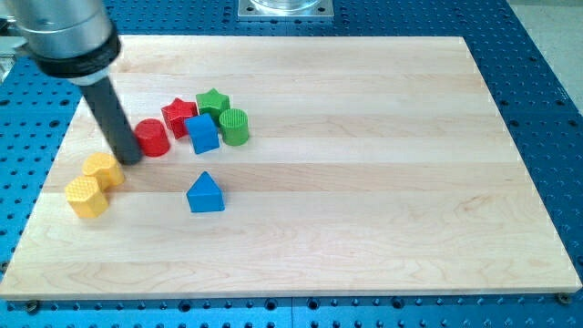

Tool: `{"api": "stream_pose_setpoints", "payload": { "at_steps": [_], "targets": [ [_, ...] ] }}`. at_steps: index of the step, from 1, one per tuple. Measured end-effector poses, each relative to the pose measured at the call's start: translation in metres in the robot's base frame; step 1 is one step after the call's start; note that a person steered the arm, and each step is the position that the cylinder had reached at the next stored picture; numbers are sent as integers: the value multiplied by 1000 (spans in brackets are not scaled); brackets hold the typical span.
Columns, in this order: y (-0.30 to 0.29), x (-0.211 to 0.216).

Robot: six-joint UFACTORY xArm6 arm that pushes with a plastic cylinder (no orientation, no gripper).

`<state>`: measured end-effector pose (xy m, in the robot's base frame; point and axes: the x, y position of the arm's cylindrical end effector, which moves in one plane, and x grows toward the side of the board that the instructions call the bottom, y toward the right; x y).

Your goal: Separate the yellow blocks

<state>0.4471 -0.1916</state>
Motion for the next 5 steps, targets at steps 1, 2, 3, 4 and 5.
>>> {"api": "stream_pose_setpoints", "payload": {
  "at_steps": [1, 2, 3, 4, 5],
  "targets": [
    [-10, 1],
    [-100, -5],
    [-107, 35],
    [-78, 74],
    [-61, 56]
  ]
}}
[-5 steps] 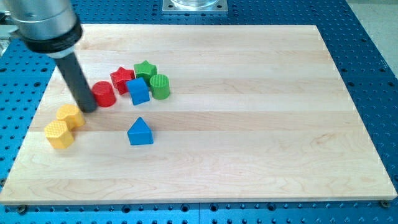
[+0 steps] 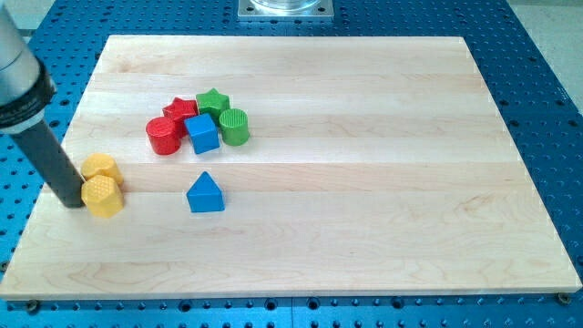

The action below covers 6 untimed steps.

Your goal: Separate the yellow blocks

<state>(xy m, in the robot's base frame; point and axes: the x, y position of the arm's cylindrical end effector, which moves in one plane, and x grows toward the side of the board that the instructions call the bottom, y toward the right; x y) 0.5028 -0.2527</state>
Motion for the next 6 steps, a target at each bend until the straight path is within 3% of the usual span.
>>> {"api": "stream_pose_setpoints", "payload": {
  "at_steps": [1, 3, 5, 6],
  "targets": [
    [-28, -12],
    [32, -24],
    [52, 2],
    [64, -19]
  ]
}}
